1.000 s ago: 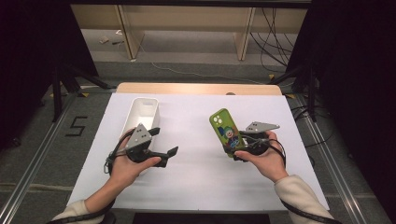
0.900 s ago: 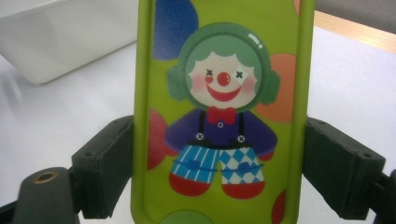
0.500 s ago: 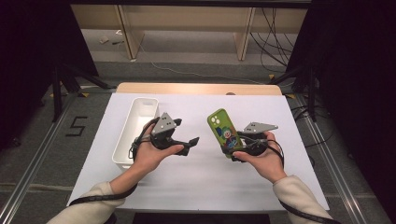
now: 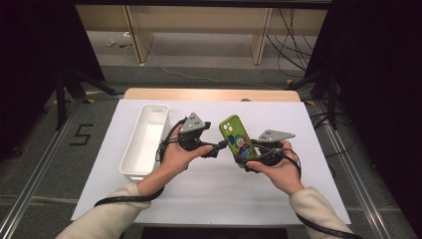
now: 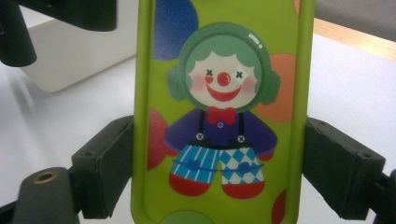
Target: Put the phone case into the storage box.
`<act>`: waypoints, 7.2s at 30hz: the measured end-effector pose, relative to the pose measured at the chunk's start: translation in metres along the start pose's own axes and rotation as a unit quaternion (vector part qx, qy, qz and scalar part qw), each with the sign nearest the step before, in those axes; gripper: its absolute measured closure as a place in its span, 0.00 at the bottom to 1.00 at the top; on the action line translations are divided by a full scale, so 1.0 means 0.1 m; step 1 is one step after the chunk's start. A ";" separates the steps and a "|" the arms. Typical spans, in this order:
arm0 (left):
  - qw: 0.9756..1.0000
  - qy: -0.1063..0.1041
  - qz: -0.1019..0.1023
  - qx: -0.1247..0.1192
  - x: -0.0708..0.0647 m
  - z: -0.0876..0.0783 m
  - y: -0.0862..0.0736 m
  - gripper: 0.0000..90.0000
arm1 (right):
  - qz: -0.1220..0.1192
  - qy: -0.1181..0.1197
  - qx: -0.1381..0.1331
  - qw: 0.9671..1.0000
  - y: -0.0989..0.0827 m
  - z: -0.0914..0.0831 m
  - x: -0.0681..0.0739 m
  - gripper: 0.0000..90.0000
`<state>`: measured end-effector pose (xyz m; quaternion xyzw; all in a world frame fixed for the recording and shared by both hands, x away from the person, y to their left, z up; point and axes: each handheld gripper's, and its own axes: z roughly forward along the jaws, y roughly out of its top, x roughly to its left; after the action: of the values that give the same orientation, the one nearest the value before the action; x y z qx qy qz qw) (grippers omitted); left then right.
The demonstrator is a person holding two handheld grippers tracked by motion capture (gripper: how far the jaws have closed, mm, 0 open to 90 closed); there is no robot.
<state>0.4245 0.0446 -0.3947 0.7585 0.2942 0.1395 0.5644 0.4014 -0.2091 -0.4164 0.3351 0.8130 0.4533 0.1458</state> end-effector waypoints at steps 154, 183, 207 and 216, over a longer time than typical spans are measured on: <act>0.999 -0.017 0.028 -0.012 -0.03 0.23 0.11 0.00 | 0.056 0.064 -0.040 0.996 -0.11 0.13 -0.16 0.87; 0.999 -0.002 0.024 -0.038 -0.17 0.31 0.20 0.00 | 0.061 0.037 -0.034 0.997 -0.11 0.26 -0.04 0.87; 0.999 0.028 0.009 -0.037 -0.20 0.42 0.16 0.09 | 0.061 0.036 -0.035 0.997 -0.10 0.28 0.03 0.86; 0.999 0.032 0.009 -0.036 -0.24 0.44 0.15 0.14 | 0.059 0.028 -0.033 0.997 -0.11 0.29 0.04 0.86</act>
<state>0.4341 -0.0071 -0.3917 0.7355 0.3001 0.1796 0.5804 0.4098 -0.1924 -0.4409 0.3647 0.7803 0.4967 0.1073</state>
